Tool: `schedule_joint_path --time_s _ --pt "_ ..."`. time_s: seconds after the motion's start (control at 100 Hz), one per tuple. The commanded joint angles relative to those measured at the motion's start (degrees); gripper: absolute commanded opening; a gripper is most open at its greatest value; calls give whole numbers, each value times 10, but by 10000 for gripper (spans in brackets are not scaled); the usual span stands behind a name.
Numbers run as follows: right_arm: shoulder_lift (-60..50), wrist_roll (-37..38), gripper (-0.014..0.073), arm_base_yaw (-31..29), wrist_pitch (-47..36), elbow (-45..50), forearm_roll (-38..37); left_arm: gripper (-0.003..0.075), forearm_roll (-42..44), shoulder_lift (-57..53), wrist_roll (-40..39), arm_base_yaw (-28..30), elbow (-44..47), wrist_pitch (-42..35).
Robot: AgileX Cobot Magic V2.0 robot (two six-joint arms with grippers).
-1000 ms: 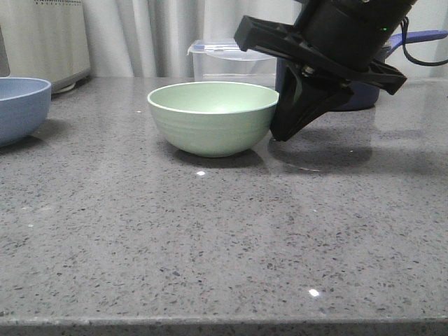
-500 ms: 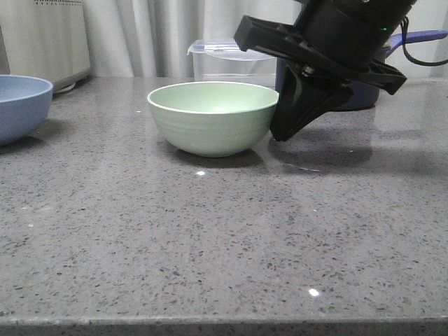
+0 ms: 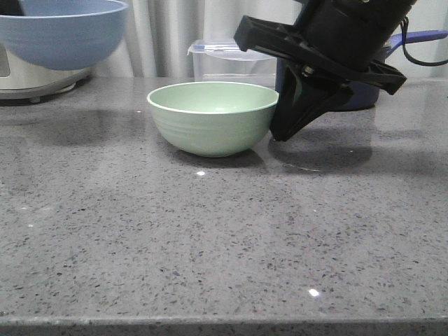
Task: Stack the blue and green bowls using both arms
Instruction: 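Carry the blue bowl with the left gripper and set it into the green bowl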
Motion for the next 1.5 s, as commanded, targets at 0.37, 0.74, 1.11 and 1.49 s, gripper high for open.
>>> schedule_joint_path --time_s 0.37,0.74,1.11,1.49 --pt "-21 -4 11 -1 -21 -16 10 -20 -13 86 1 -135 -161 67" --pt "-21 -4 11 -1 -20 -16 10 -20 -40 114 1 -170 -186 85" --pt "-21 -4 11 -1 -12 -16 10 -20 -74 114 1 -171 -186 86" --pt "-21 -4 11 -1 -12 -16 10 -12 -82 114 1 -171 -186 89"
